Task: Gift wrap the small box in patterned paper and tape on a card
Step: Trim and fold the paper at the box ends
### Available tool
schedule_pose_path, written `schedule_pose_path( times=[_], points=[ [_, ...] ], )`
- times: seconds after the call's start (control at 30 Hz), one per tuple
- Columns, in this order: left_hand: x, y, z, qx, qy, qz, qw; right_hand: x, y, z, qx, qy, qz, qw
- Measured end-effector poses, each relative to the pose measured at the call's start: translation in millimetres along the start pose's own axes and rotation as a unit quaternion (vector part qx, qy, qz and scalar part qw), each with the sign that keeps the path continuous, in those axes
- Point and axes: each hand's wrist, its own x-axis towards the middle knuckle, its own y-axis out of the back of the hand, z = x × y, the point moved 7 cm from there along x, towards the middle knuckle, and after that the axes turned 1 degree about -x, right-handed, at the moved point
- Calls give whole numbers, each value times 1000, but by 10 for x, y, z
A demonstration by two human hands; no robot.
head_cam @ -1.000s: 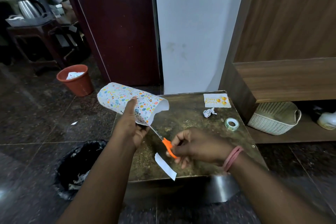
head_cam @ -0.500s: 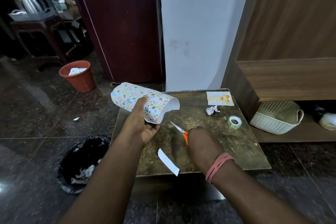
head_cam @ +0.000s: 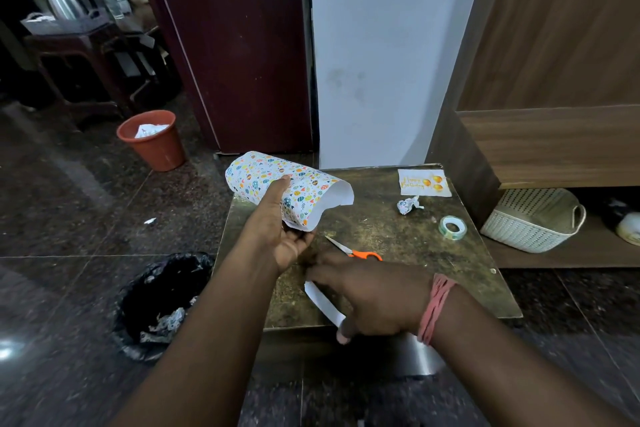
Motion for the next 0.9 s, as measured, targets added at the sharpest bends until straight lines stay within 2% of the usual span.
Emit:
schedule_pose_path(
  times=[0.07, 0.13, 0.3, 0.47, 0.7, 0.8, 0.9],
  points=[
    [6, 8, 2, 2, 1, -1, 1000, 37, -148, 18, -25, 16, -29, 999],
    [8, 14, -1, 5, 0, 1, 1000, 83, -228, 20, -62, 20, -28, 998],
    [-24, -5, -15, 11, 1, 0, 1000, 139, -78, -4, -10, 50, 69, 996],
    [-27, 2, -4, 4, 2, 1, 1000, 210, -126, -23, -46, 40, 94, 994],
    [-31, -2, -54, 5, 10, -3, 1000, 154, -124, -79, -56, -38, 153, 986],
    [-17, -1, -55, 0, 14, -9, 1000, 105, -48, 30, 23, -92, 168, 981],
    [15, 16, -59, -13, 18, -10, 1000, -13, 267, 487, 118, -200, 251, 940]
  ],
)
